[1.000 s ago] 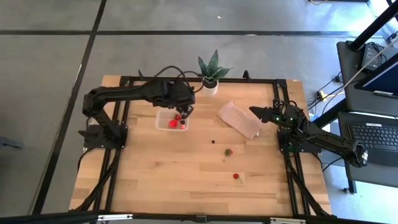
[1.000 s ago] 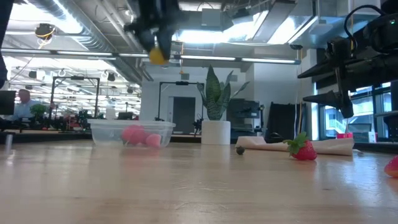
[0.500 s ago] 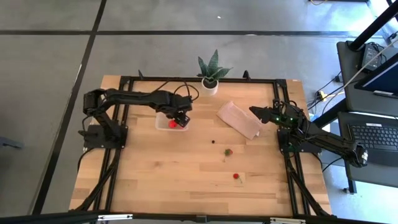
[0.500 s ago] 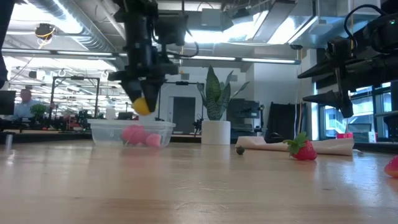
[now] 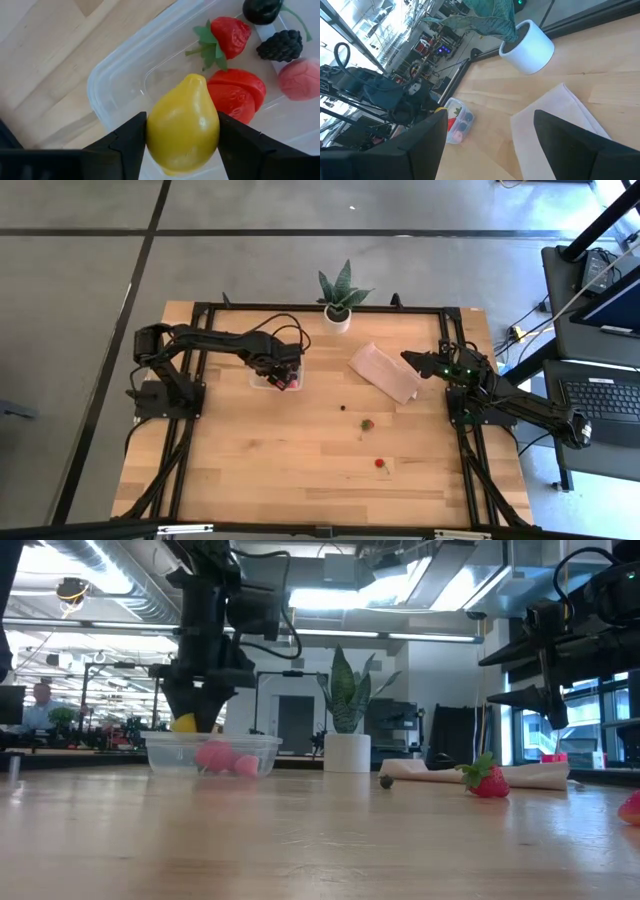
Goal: Pick and placing Produce into tupperware
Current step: Put the yellow lemon into the transparent container, then put the blueberry into the transparent container
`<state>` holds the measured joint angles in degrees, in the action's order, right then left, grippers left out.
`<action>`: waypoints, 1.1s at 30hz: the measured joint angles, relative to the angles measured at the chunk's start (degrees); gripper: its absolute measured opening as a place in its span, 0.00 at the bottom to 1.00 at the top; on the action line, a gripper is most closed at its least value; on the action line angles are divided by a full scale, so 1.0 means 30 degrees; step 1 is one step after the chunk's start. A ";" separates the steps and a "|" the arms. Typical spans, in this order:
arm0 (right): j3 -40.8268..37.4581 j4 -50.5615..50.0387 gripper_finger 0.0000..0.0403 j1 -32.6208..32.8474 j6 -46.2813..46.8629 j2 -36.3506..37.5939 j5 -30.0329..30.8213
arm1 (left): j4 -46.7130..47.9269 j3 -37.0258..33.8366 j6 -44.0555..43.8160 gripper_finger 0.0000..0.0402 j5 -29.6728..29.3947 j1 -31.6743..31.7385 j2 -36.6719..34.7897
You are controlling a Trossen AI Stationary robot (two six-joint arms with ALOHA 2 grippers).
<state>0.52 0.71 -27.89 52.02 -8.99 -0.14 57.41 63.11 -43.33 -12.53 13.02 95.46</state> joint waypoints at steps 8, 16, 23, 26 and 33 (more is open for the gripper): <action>0.0003 0.0007 0.74 -0.0003 -0.0002 0.0000 0.0000 | -0.0024 0.0000 0.0091 0.57 -0.0056 0.0000 0.0000; 0.0004 0.0026 0.74 0.0004 0.0085 0.0000 0.0000 | -0.0018 0.0000 0.0362 0.57 -0.0444 0.0282 0.0000; -0.0004 0.1637 0.74 0.0004 -0.1690 0.0000 -0.0534 | -0.0136 0.1977 0.2365 0.58 -0.2730 -0.0572 -0.1169; 0.0590 0.1871 0.74 0.0004 -0.3123 -0.0007 -0.1305 | -0.0638 0.3452 0.3226 0.57 -0.4775 -0.1426 -0.2509; 0.5632 -0.2823 0.74 0.0025 -0.7098 -0.0966 -0.1890 | -0.4381 0.4313 0.6901 0.58 -0.6082 -0.3105 -0.6668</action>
<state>17.42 -7.76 -27.81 30.72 -11.89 -5.81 44.27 76.05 -22.63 -30.78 3.70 75.46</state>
